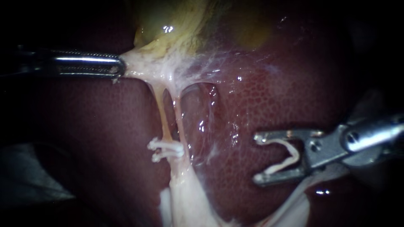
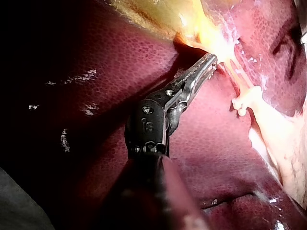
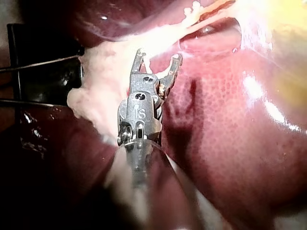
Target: Clipping third clip left tube
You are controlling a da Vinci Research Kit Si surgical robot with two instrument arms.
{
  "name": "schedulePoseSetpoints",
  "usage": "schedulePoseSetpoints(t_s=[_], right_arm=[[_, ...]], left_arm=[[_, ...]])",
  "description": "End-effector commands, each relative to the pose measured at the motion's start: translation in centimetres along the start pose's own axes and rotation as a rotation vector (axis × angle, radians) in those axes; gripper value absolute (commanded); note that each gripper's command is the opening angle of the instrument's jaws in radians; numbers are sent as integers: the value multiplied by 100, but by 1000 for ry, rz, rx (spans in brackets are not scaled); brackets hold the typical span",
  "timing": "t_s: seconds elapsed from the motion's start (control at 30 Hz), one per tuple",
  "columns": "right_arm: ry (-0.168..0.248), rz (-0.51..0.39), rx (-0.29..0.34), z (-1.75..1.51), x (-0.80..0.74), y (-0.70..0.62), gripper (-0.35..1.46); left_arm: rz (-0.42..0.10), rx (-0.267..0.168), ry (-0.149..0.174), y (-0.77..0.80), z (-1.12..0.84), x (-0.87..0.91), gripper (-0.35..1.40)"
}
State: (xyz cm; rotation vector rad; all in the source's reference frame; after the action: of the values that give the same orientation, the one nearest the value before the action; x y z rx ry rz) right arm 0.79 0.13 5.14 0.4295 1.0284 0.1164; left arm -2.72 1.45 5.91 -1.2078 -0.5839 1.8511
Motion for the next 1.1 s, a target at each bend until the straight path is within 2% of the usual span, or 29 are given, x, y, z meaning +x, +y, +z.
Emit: schedulePoseSetpoints(t_s=[0.03,0.3,0.57,0.8,0.93,1.1], right_arm=[[14,-5,4,6,2,2,50],[104,45,46,52,21,27,50],[139,101,102,86,26,53,50],[157,129,156,103,16,75,50],[187,152,172,110,3,86,49],[190,163,192,121,-15,97,49]], left_arm=[[0,1,0,0,0,0,-35],[0,1,0,0,1,0,-35],[-1,1,0,1,1,0,-35],[5,1,0,1,1,0,-35],[5,2,0,2,1,0,-35],[5,2,0,2,1,0,-35]])
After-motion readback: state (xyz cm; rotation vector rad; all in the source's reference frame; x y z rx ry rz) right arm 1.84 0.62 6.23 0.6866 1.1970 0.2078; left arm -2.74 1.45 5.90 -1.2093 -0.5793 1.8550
